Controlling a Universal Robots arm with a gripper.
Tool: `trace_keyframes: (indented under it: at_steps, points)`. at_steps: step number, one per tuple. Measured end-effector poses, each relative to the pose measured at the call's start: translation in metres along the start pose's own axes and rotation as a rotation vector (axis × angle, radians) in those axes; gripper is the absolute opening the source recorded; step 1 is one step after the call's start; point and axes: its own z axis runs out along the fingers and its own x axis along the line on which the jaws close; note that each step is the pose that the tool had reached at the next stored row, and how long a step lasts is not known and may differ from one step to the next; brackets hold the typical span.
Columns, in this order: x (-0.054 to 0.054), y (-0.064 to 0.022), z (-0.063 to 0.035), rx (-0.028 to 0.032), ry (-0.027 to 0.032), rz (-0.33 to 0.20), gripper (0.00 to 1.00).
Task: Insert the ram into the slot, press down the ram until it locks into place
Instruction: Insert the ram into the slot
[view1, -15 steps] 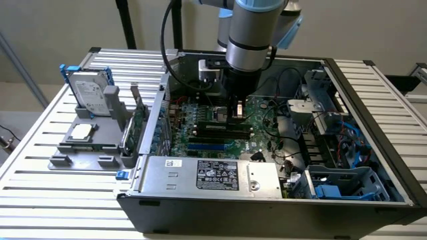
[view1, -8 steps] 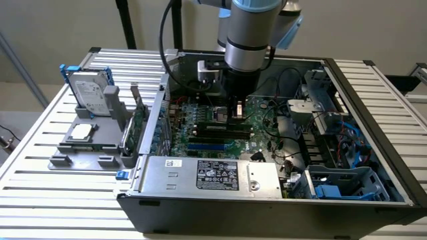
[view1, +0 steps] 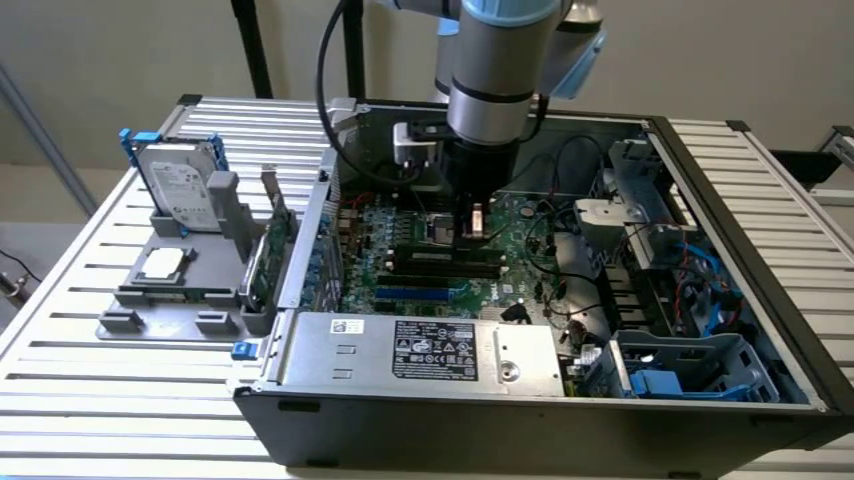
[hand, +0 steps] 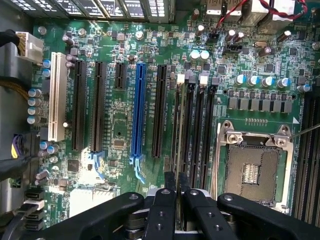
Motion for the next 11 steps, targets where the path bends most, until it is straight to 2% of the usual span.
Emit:
trace_keyframes:
  at_steps: [7, 11]
  points:
    - [-0.0001, 0.0018, 0.0017, 0.0074, 0.0003, 0.000, 0.13]
    - [-0.0002, 0.0019, 0.0025, 0.0095, 0.0003, 0.001, 0.13]
